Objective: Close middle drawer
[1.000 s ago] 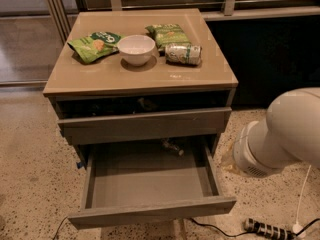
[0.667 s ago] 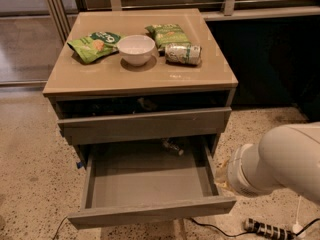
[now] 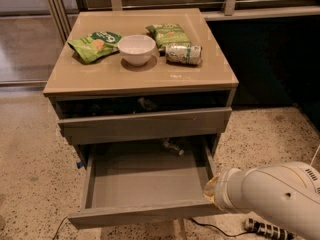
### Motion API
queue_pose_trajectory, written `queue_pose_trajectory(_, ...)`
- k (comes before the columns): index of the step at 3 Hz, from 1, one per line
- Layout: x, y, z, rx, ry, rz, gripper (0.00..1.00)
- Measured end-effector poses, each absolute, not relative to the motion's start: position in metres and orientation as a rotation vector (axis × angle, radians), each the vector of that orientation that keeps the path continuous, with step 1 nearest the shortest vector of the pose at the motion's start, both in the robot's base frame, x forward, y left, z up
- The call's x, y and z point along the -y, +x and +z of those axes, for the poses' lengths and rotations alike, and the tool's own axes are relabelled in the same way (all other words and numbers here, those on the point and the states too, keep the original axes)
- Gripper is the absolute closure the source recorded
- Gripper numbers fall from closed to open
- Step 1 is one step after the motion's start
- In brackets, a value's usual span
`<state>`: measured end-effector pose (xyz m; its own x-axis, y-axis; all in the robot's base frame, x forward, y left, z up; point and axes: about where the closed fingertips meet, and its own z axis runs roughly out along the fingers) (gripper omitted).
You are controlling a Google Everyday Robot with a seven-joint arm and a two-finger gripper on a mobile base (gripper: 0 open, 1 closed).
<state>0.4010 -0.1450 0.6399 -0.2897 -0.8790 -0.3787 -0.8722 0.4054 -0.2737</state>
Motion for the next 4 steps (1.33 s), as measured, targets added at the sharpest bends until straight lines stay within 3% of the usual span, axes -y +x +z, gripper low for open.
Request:
queue_pose_trajectory(2,0.144,0.394,0.625,-2.209,-1.516,-0.010,1.00)
queue_pose_trajectory(4,0.127,0.342,0.530,-2.298,-1.545,0.167,1.00)
